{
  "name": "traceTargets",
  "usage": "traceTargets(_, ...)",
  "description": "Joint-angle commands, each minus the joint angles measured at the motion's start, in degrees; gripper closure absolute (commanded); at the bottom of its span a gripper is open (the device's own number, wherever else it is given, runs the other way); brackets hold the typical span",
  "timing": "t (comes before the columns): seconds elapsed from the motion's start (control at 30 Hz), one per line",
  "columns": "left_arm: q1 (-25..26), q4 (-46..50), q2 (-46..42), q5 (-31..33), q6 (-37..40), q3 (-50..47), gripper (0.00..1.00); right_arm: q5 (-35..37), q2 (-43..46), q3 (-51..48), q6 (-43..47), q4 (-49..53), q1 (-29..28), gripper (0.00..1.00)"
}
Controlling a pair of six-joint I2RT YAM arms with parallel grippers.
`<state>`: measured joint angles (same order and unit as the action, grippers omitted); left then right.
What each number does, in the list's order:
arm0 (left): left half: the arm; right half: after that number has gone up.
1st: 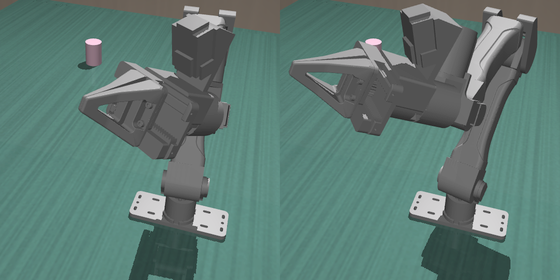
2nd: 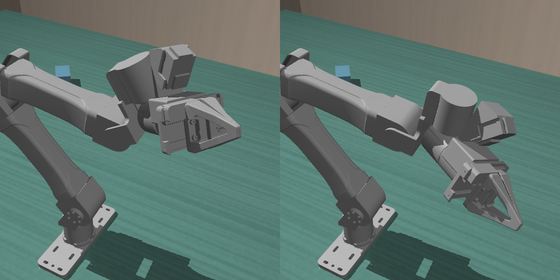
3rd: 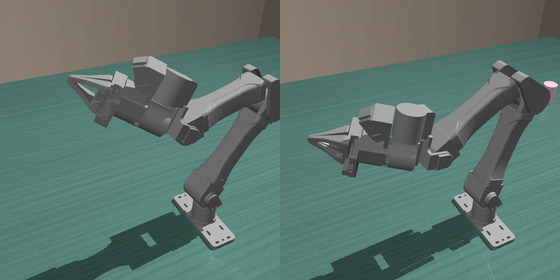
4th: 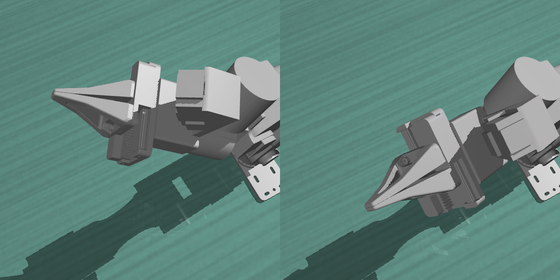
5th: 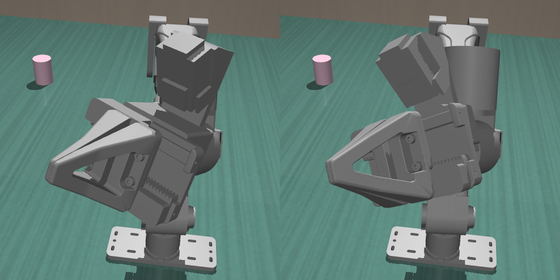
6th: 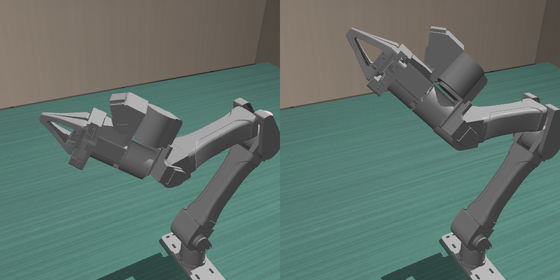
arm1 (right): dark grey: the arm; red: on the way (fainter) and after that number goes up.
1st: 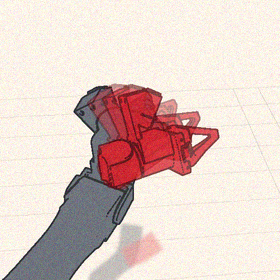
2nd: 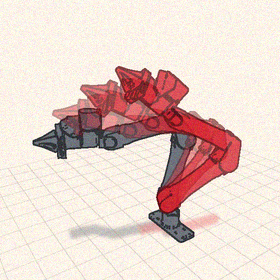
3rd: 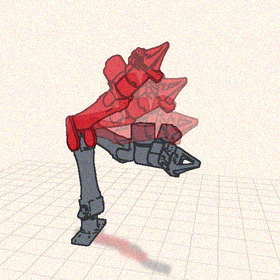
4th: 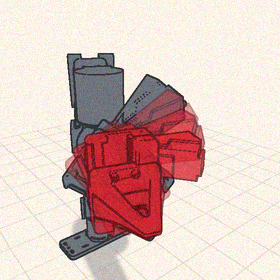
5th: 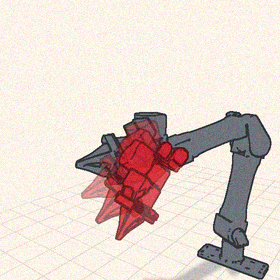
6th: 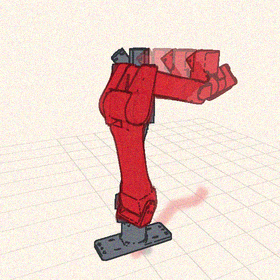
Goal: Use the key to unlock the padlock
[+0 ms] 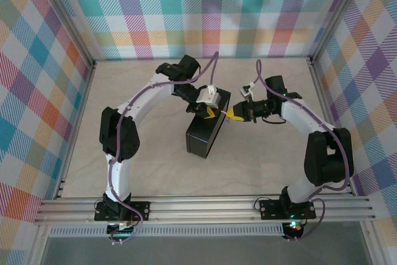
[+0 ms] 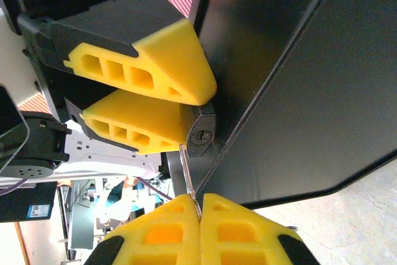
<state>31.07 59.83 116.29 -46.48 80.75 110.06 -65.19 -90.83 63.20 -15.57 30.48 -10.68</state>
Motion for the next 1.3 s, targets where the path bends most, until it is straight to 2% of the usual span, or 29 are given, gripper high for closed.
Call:
traceTargets(0.0,-0.4,0.9,-0.3,-0.8,0.3,-0.6,0.72,-0.7,-1.5,0.2,1.5,-0.8,-0.6,0.97)
traceTargets(0.7,-0.3,1.4,-0.5,-0.9,0.4,-0.5,0.72,-0.9,-3.3,1.3,0.9,-2.4,-2.0,0.97)
traceTargets(1.03,-0.4,1.6,-0.5,0.1,0.3,-0.8,0.73,1.1,-1.2,0.0,2.1,-0.5,-1.2,0.97)
traceTargets(1.27,-0.4,1.5,-0.7,-0.1,0.2,-0.9,0.73,-0.3,0.8,-1.2,1.4,-2.0,-0.4,0.96)
